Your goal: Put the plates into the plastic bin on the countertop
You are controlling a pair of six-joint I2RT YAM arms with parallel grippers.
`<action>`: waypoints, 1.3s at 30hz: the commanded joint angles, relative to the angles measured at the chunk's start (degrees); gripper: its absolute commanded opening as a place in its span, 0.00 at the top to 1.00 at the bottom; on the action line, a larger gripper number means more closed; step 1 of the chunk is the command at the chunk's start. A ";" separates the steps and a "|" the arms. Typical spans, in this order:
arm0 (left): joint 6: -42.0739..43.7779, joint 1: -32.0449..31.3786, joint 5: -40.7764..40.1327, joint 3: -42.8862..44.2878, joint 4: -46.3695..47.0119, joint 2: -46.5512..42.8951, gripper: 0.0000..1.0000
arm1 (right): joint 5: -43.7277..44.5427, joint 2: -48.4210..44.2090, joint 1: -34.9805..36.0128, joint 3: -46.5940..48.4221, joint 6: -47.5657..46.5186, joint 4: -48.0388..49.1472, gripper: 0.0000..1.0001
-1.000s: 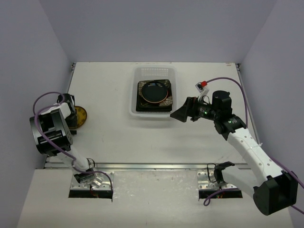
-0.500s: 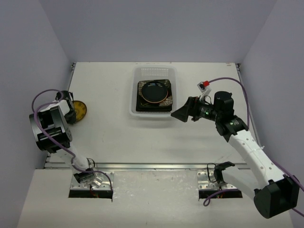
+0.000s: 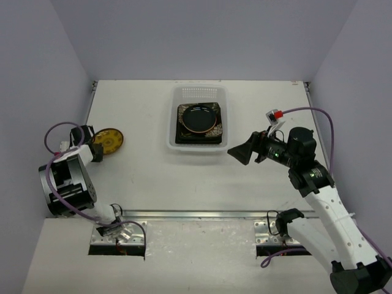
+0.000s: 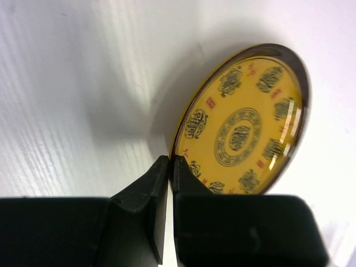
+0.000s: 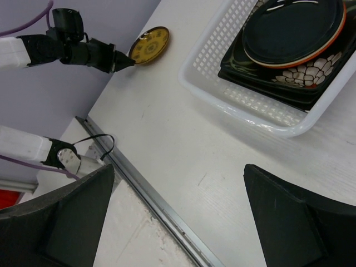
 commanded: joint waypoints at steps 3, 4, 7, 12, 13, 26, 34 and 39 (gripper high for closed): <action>5.48 0.34 11.99 -0.46 12.86 -7.41 1.00 | 4.35 -3.33 -0.18 2.33 -2.81 -2.99 0.01; 5.86 0.32 13.34 -0.42 13.79 -8.84 1.00 | 4.73 -3.50 -0.18 2.78 -2.91 -3.69 0.01; 7.40 0.23 15.25 0.79 13.44 -13.50 1.00 | 5.58 -3.95 -0.18 2.79 -2.70 -4.54 0.01; 9.50 -1.14 22.23 4.00 14.09 -15.89 1.00 | 7.96 -4.03 -0.18 1.52 -1.87 -4.31 0.01; 9.64 -2.30 25.26 4.69 15.09 -15.62 1.00 | 8.17 -3.83 -0.18 1.31 -1.59 -4.11 0.01; 15.09 -35.06 24.18 28.32 12.83 6.00 1.00 | 18.28 -4.01 -0.18 1.31 -0.46 -8.77 0.01; 19.28 -38.46 24.11 40.38 5.24 18.99 1.00 | 20.92 -5.53 -0.18 1.48 -2.05 -11.53 0.01; 20.50 -39.26 24.28 39.86 4.55 19.57 0.98 | 20.89 -5.90 -0.18 1.35 -2.63 -12.09 0.01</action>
